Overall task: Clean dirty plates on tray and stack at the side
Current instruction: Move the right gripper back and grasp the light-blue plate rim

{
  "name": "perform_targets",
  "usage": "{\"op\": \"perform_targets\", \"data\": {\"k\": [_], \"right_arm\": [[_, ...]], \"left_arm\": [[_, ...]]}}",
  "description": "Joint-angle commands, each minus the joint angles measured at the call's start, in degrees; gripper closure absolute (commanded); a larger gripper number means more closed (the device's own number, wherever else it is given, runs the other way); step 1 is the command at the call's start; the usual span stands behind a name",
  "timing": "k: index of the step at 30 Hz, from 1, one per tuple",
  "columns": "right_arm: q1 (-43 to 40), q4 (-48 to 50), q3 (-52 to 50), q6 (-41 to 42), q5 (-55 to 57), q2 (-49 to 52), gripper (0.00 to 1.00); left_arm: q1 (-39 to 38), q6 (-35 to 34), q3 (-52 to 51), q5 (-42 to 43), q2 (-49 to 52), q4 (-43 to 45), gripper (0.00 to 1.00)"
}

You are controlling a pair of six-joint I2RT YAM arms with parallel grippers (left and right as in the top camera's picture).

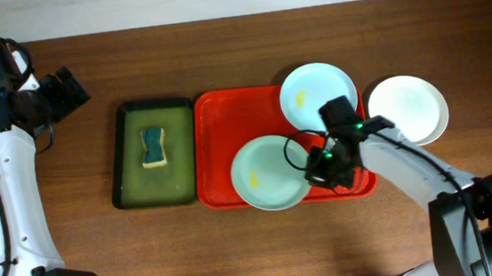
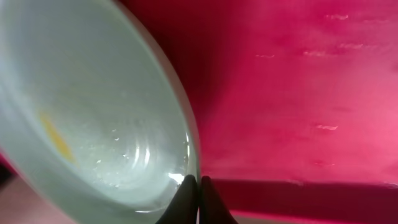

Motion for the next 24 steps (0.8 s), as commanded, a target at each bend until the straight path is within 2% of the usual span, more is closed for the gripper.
{"op": "perform_targets", "data": {"k": [1,4,8,10,11,12,14,17,19,21,24], "right_arm": [[6.2,9.5,0.0,17.3,-0.1,-0.3,0.96],[9.1,14.8,0.0,26.9,8.4,-0.3,0.96],[9.1,15.0,0.0,28.2,11.5,-0.3,0.95],[9.1,15.0,0.0,27.2,12.3,-0.3,0.70],[9.1,15.0,0.0,23.2,12.3,-0.3,0.55],[9.1,14.7,0.1,15.0,12.0,-0.3,0.37],[8.2,11.2,1.9,2.7,11.8,-1.9,0.36],[7.4,-1.2,13.4,-19.1,12.1,-4.3,0.35],[7.5,-1.5,15.4,-19.5,12.6,-4.2,0.35],[7.5,-0.3,15.3,-19.5,19.7,-2.1,0.36],[7.6,2.1,15.2,-19.5,21.0,2.9,0.46]], "left_arm": [[0.3,-0.5,0.5,0.4,0.0,-0.1,0.01],[0.3,-0.5,0.5,0.4,0.0,-0.1,0.01],[0.3,-0.5,0.5,0.4,0.0,0.0,0.01],[0.3,-0.5,0.5,0.4,0.0,-0.1,0.01],[0.3,-0.5,0.5,0.4,0.0,-0.1,0.01],[0.3,-0.5,0.5,0.4,0.0,-0.1,0.01],[0.3,-0.5,0.5,0.4,0.0,-0.1,0.01],[0.3,-0.5,0.5,0.4,0.0,-0.1,0.01],[0.3,-0.5,0.5,0.4,0.0,-0.1,0.01],[0.3,-0.5,0.5,0.4,0.0,-0.1,0.01],[0.3,-0.5,0.5,0.4,0.0,-0.1,0.01]]}}
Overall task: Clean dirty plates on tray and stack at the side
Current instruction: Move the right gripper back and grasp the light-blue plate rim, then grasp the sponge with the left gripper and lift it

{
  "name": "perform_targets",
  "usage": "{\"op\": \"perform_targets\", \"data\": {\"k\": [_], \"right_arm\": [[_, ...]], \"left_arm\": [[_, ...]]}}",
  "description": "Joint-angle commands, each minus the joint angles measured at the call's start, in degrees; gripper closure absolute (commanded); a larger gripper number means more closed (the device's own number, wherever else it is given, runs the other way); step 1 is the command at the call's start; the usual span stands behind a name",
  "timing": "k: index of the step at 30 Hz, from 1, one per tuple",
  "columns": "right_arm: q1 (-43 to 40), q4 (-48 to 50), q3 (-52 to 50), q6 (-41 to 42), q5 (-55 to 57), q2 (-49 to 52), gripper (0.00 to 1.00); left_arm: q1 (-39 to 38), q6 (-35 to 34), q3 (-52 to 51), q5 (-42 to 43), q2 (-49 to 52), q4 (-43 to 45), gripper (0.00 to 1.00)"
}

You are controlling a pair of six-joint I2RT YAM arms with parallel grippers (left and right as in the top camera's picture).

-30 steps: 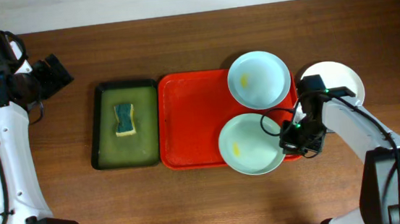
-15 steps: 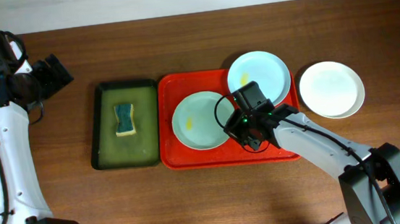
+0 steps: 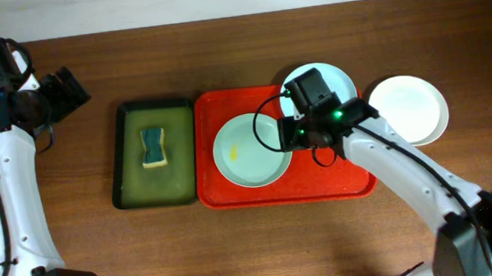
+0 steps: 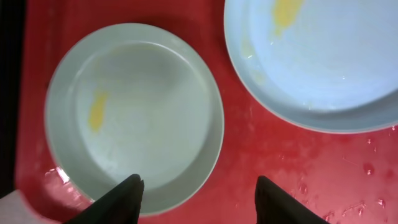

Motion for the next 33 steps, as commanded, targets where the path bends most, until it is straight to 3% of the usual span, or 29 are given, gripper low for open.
{"op": "perform_targets", "data": {"k": [1,5,7,8,12,17,22,24,26,27,31,32,33], "right_arm": [[0.0,2.3,0.1,-0.7,2.1,5.4,0.46],[-0.1,3.4,0.1,-5.0,2.2,9.8,0.53],[-0.1,3.4,0.1,-4.6,2.1,9.9,0.71],[-0.1,4.1,-0.1,-3.6,2.1,10.1,0.74],[-0.1,5.4,-0.2,-0.9,2.2,10.7,0.77],[-0.1,9.2,-2.6,-0.8,2.2,10.7,0.77],[-0.1,11.2,-3.4,0.3,2.1,13.6,0.81],[-0.1,11.6,-3.4,0.3,2.1,15.2,0.84],[-0.1,11.5,-3.4,1.7,2.1,15.2,0.96],[-0.1,11.5,-3.3,1.8,2.1,15.2,0.92],[-0.1,8.7,-2.5,1.8,1.7,14.9,0.91],[-0.1,5.7,-0.4,1.8,1.4,14.2,0.83],[-0.1,3.6,1.1,1.8,0.4,13.9,0.82]], "left_arm": [[0.3,-0.5,0.5,0.4,0.0,0.0,0.01],[0.3,-0.5,0.5,0.4,0.0,0.0,0.01],[0.3,-0.5,0.5,0.4,0.0,0.0,0.01],[0.3,-0.5,0.5,0.4,0.0,0.0,0.01],[0.3,-0.6,0.5,0.5,0.0,0.0,0.01],[0.2,-0.5,-0.4,3.2,0.1,-10.8,0.01],[-6.1,8.9,-2.7,3.2,0.2,-11.6,0.01],[-8.7,12.4,-2.9,3.2,0.2,-11.2,0.01],[-9.8,12.4,-2.9,3.0,0.2,-11.0,0.01],[-9.9,12.4,-2.9,2.5,0.2,-11.0,0.01],[-10.0,12.4,-3.1,1.5,0.2,-10.9,0.01],[-10.0,12.4,-4.0,1.5,0.2,-10.3,0.01],[-10.0,12.4,-5.3,1.5,0.2,-9.3,0.01]]}}
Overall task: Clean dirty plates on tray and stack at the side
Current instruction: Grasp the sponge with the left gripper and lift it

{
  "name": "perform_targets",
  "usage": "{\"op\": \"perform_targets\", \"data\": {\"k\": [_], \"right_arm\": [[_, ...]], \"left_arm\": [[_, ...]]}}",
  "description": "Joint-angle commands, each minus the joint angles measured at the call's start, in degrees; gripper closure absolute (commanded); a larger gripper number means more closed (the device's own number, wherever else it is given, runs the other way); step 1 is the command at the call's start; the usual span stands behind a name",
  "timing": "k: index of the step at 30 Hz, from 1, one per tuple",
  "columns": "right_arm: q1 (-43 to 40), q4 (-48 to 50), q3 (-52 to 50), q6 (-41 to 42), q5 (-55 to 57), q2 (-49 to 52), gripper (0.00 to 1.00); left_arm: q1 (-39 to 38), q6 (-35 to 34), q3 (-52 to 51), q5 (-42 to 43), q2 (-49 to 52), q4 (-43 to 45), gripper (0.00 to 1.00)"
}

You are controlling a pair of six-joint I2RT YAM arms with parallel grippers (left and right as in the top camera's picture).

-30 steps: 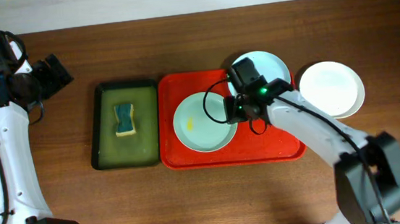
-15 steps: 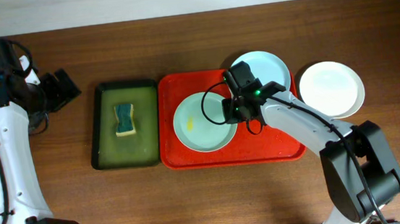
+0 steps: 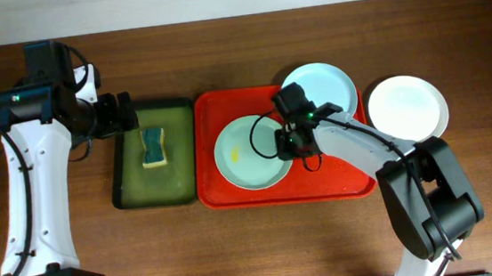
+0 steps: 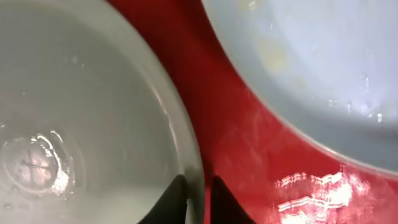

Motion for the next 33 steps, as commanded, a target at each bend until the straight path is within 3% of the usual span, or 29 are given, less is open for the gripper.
{"op": "perform_targets", "data": {"k": [1,4,6,13,16,18,21,23,28,29,33], "right_arm": [[-0.1,-3.6,3.5,0.3,-1.8,-0.9,0.83],[-0.1,-3.8,3.5,0.3,-2.3,-0.9,0.85],[-0.1,-4.1,3.5,0.6,-2.3,-0.9,0.96],[-0.1,-4.8,3.5,0.5,-2.3,-0.9,0.96],[-0.1,-5.0,3.5,0.5,-2.3,-0.9,0.96],[-0.1,-5.0,3.5,0.5,-2.3,-0.9,0.96],[-0.1,-4.6,3.5,0.5,-2.3,-0.9,0.96],[-0.1,-4.6,3.5,0.5,-2.3,-0.9,0.96],[-0.1,-4.5,3.5,0.5,-2.3,-0.9,0.96],[-0.1,-4.5,3.5,0.5,-2.3,-0.9,0.96],[-0.1,-4.3,3.5,0.5,-2.3,-0.9,0.96]], "left_arm": [[-0.2,1.2,-3.6,-0.6,0.2,2.0,0.01],[-0.2,2.5,-4.6,-0.6,0.2,3.4,0.01],[-0.2,3.7,-4.6,-0.6,0.2,3.9,0.00],[-5.3,7.1,-9.6,-0.7,0.2,7.3,0.01],[-5.3,7.1,-13.6,5.2,0.2,11.1,0.03],[-5.4,7.1,-16.3,3.9,0.2,17.7,0.79],[-5.4,6.5,-22.8,3.0,0.2,24.9,0.72],[-5.4,4.5,-25.6,1.7,0.2,28.4,0.74],[-6.1,1.6,-25.8,-0.5,3.1,31.1,0.69],[-6.5,0.6,-25.8,-3.7,4.7,32.1,0.70],[-7.5,0.6,-25.8,-3.8,8.3,32.8,0.72]]}}
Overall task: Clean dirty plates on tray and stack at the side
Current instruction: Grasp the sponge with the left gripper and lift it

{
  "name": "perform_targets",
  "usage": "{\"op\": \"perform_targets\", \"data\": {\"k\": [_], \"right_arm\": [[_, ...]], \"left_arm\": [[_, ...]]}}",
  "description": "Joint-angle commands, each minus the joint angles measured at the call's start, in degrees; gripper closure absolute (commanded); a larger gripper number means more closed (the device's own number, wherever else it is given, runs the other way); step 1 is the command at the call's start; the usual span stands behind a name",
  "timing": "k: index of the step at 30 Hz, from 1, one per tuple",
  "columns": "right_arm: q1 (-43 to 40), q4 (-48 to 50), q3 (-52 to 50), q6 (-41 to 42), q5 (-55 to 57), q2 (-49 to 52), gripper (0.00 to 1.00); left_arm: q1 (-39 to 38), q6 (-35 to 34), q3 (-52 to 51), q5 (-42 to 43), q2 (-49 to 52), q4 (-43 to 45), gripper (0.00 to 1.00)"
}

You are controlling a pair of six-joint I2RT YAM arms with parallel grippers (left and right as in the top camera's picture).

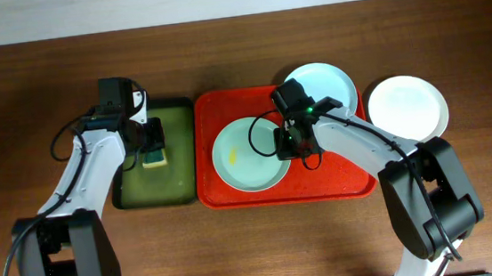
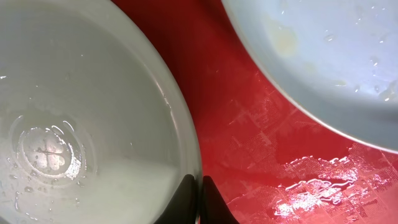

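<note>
A pale green plate [image 1: 248,156] with a yellow smear lies at the centre left of the red tray [image 1: 339,182]. My right gripper [image 1: 288,143] is shut on its right rim; the right wrist view shows the gripper [image 2: 198,182] pinching the rim of this plate [image 2: 81,112]. A light blue plate [image 1: 320,89] with yellowish smears [image 2: 280,37] sits at the tray's back right corner. My left gripper [image 1: 146,134] hovers at the blue-and-yellow sponge [image 1: 153,150]; its jaws are hidden from above.
The sponge lies in a dark green tray [image 1: 134,188] left of the red tray. A white plate [image 1: 409,108] rests on the wooden table to the right of the red tray. The red tray floor [image 2: 261,149] is wet.
My left gripper has moved right, from the green tray's left edge to over the sponge. My right gripper's jaws have gone from a narrow gap to tight on the green plate's rim.
My right gripper first pinched the green plate's rim at the tray's front right. Then the plate lay centre left and the gripper hung open above it. Later it straddled the right rim while my left arm reached the green tray. Now right grips, left is at the sponge.
</note>
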Motion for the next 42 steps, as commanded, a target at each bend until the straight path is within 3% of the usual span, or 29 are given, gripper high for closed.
{"op": "perform_targets", "data": {"k": [1,9,22,24,25,26,27,29,31,34,35,37,42], "right_arm": [[-0.1,0.1,0.7,-0.1,0.1,-0.9,0.96],[-0.1,0.1,0.7,-0.1,0.1,-0.9,0.96],[-0.1,0.0,0.7,-0.1,0.1,-0.9,0.96],[-0.1,0.0,0.7,-0.1,0.1,-0.9,0.81],[-0.1,0.0,0.7,-0.1,0.1,-0.9,0.77],[-0.1,0.1,0.7,-0.1,0.1,-0.9,0.77],[-0.1,0.0,0.7,-0.1,0.1,-0.9,0.62],[-0.1,-0.4,0.7,-0.1,-0.2,-0.9,0.43],[-0.1,-0.8,0.7,-0.1,-4.6,-0.9,0.40],[-0.1,-1.5,0.7,-0.1,-6.4,-0.9,0.41],[-0.1,-2.0,0.7,-0.1,-6.4,-0.9,0.46],[-0.1,-2.3,0.7,-0.1,-6.4,-0.9,0.70],[-0.1,-2.3,0.7,-0.1,-6.4,-0.9,0.89]], "left_arm": [[-0.9,-0.6,-0.3,-1.1,3.7,0.3,0.72],[-1.0,-1.4,-0.3,-3.9,7.3,4.4,0.67],[-1.0,-2.7,-4.7,-6.2,8.9,6.4,0.74],[-1.0,-2.7,-4.7,-6.0,11.0,7.0,0.74],[-1.0,-2.7,-4.3,-5.8,10.7,7.1,1.00],[-1.0,-2.7,-3.6,-5.8,10.4,6.7,1.00],[-1.0,-2.7,-1.4,-5.8,8.8,4.3,1.00],[-1.0,-2.7,0.7,-5.8,4.0,1.2,1.00],[-1.0,-2.7,0.7,-5.8,-4.3,0.2,1.00],[-1.3,-2.7,0.6,-5.1,-13.2,-1.1,1.00],[-1.9,-2.7,0.6,-5.1,-16.0,-2.3,1.00],[-3.8,-2.7,0.6,-5.1,-17.6,-4.4,1.00],[-5.3,-2.7,-1.7,-5.2,-17.4,-4.0,1.00]]}}
